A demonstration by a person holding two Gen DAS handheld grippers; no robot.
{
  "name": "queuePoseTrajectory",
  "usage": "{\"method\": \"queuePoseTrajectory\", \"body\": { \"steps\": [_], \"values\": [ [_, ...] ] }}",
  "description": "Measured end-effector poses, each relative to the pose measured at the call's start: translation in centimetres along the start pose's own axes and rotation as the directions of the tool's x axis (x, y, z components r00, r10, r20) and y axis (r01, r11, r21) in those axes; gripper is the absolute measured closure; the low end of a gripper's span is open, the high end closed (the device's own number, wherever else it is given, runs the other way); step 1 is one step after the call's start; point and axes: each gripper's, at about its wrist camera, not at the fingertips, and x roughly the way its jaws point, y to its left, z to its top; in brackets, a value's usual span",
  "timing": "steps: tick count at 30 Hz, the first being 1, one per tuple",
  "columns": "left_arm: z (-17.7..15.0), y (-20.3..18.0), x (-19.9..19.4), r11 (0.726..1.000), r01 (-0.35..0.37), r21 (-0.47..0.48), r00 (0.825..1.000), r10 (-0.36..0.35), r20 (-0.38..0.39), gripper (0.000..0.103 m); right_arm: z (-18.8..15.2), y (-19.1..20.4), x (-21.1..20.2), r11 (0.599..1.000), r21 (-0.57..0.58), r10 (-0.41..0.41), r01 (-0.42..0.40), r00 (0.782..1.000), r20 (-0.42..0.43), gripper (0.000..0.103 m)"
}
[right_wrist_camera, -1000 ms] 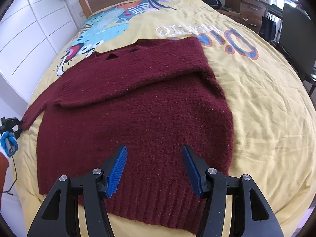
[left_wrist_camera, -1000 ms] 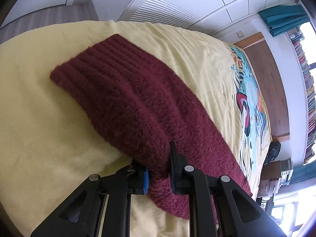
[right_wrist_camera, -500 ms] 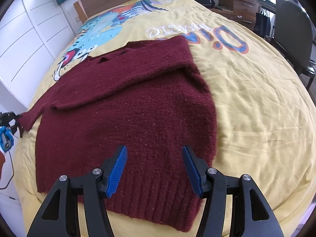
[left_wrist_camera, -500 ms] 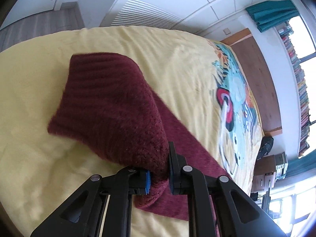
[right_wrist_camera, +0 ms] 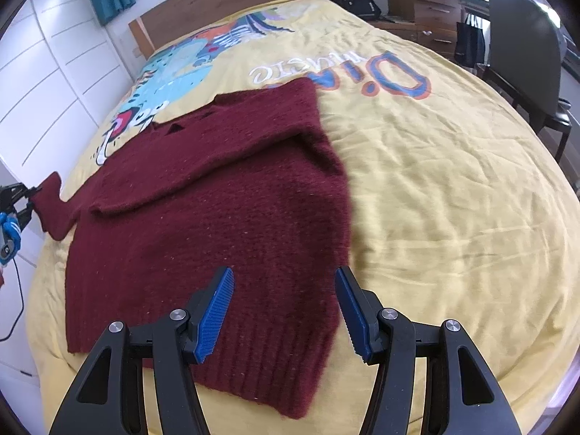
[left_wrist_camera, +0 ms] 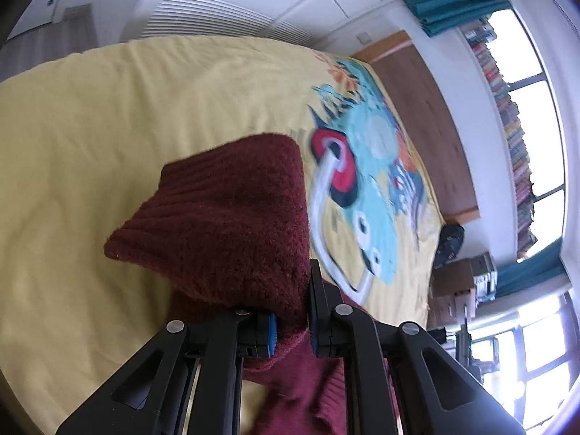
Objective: Fold small clothes
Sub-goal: 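Lift the held sleeve and fold it across the sweater body with the left gripper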
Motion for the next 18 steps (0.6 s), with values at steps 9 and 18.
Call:
{"method": "queuePoseTrajectory", "body": {
  "steps": [9, 18],
  "values": [
    [-4.5, -7.5, 2.9, 0.992, 0.087, 0.094, 0.993, -0.079, -0.088, 0.093, -1.0, -3.1, -1.5, 0.999, 0.048, -0.003, 0.002, 1.0, 0.019, 0.043],
    [-11.5, -14.0, 6.8, 0.97, 0.139, 0.198, 0.973, -0.097, -0.208, 0.093, -1.5, -6.0, -2.9, 0.996, 0.087, -0.01, 0.007, 0.999, 0.042, 0.043]
  ]
}}
